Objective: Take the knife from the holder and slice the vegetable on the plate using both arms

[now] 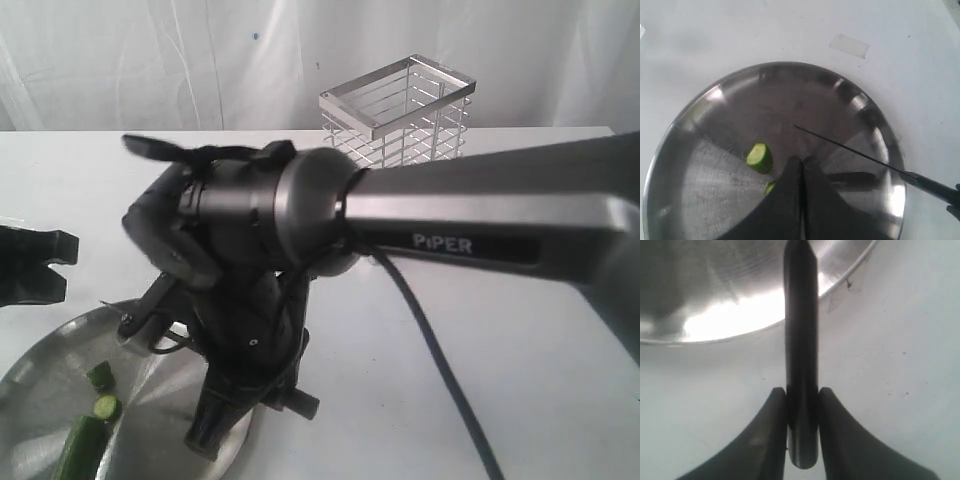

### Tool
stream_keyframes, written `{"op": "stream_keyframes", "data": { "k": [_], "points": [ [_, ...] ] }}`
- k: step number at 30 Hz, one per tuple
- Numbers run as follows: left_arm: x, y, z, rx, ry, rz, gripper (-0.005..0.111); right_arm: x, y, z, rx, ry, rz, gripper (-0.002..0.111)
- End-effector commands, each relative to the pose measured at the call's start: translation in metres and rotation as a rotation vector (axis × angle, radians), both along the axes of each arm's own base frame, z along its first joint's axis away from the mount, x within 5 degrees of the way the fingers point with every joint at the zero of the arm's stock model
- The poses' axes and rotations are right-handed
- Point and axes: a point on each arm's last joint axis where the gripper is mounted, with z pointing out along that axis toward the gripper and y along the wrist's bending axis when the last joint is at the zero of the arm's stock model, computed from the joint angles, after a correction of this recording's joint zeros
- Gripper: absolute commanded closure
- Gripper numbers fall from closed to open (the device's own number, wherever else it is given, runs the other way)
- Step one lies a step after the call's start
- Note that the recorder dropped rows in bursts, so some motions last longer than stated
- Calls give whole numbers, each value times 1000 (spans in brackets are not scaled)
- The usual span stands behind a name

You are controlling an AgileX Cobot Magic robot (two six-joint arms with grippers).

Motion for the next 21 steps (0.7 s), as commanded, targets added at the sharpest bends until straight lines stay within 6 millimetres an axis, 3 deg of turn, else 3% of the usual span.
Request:
{"op": "stream_keyframes", "data": {
  "k": [1,7,10,13,18,21],
  "points": [
    [-11,0,14,-6,-42,-16,107,5,-7,9,150,191,-63,108],
    [-26,0,33,5,-144,-36,107,27,3,14,524,359,-143,108],
    [-28,1,37,24,-181,-56,107,37,6,6,634,448,-170,108],
    [-34,2,27,42,-204,-48,107,47,9,-13,709,546,-225,108],
    [-51,9,-4,76,-270,18,107,51,12,-47,663,586,-251,108],
    [-60,10,-8,79,-297,25,107,50,13,-63,633,623,-269,106]
  ]
}}
